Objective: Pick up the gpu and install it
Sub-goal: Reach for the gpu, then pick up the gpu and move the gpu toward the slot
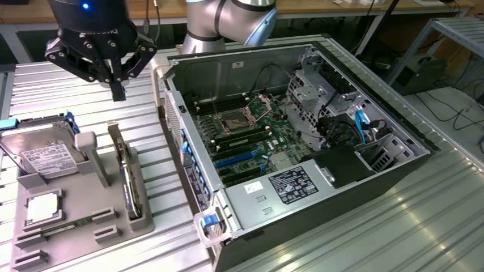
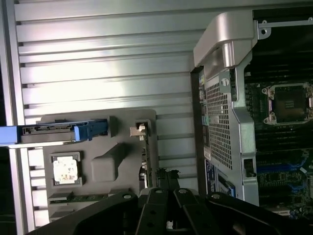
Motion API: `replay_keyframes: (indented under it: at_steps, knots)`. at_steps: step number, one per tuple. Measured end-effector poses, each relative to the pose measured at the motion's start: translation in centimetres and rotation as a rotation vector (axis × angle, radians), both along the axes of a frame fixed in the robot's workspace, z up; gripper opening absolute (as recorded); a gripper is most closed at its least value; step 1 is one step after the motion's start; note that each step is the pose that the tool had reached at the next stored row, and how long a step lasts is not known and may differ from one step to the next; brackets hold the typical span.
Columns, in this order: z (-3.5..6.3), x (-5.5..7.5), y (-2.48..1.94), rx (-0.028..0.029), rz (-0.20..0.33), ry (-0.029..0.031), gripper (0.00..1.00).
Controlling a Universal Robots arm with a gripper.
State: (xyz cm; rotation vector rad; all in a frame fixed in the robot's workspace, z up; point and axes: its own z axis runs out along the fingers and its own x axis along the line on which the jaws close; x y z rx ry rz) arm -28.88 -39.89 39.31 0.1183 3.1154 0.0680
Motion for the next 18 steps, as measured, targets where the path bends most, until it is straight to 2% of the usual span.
replay_keyframes:
  at_steps: [8,18]
  knots:
    - [-0.01,-2.1,0.00,0.0003,0.000,0.0027,0.11]
    - [-0.01,-2.3,0.00,0.0002,0.000,0.0032,0.11]
